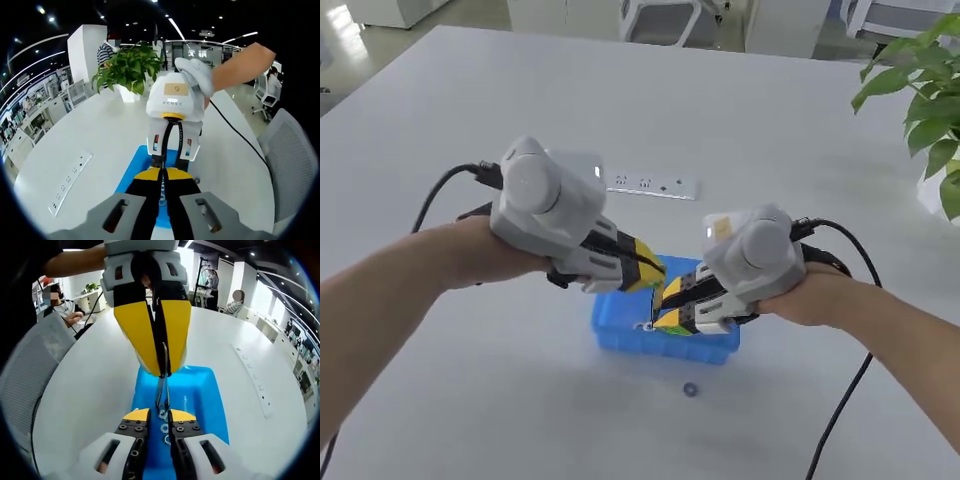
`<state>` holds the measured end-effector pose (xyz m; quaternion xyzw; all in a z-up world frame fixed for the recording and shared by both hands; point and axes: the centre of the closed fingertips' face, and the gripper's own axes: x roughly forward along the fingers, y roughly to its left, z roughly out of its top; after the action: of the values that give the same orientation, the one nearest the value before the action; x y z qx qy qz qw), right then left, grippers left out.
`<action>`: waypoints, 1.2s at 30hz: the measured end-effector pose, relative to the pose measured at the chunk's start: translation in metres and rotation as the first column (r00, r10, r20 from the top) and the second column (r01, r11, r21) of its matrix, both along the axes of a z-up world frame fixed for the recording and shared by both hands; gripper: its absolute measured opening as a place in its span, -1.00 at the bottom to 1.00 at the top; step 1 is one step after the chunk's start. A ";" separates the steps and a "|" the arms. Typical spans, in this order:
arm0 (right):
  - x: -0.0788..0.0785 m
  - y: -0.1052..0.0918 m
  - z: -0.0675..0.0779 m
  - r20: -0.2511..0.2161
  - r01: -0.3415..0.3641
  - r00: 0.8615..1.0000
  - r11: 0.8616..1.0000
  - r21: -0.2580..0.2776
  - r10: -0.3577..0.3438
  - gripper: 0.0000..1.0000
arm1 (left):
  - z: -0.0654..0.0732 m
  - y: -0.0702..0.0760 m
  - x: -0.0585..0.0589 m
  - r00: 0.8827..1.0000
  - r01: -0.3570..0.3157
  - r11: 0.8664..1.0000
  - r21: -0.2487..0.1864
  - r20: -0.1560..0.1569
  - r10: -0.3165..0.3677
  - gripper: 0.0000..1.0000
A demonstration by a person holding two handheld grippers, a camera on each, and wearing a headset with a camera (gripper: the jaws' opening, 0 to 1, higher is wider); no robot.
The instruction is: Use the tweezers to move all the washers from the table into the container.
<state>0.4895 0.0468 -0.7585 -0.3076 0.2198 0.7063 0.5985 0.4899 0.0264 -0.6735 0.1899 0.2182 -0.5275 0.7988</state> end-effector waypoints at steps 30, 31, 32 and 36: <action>-0.009 -0.053 0.039 0.003 0.179 0.984 0.982 0.063 -0.179 -0.36 | 0.038 -0.028 -0.021 0.998 0.058 0.998 -0.020 0.024 -0.057 -0.90; -0.010 -0.056 0.040 0.006 0.185 0.983 0.981 0.061 -0.185 -0.35 | 0.038 -0.028 -0.022 0.998 0.060 0.998 -0.021 0.025 -0.059 -0.90; -0.010 -0.058 0.040 0.006 0.193 0.981 0.979 0.063 -0.194 -0.34 | 0.039 -0.030 -0.023 0.998 0.063 0.998 -0.022 0.026 -0.062 -0.90; -0.013 -0.064 0.041 0.002 0.214 0.977 0.975 0.063 -0.215 -0.26 | 0.040 -0.034 -0.026 0.997 0.073 0.997 -0.027 0.025 -0.072 -0.90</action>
<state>0.4764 -0.0171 -0.7171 -0.2665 0.2269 0.6427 0.6815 0.4641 -0.0076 -0.6331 0.1929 0.1941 -0.5567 0.7843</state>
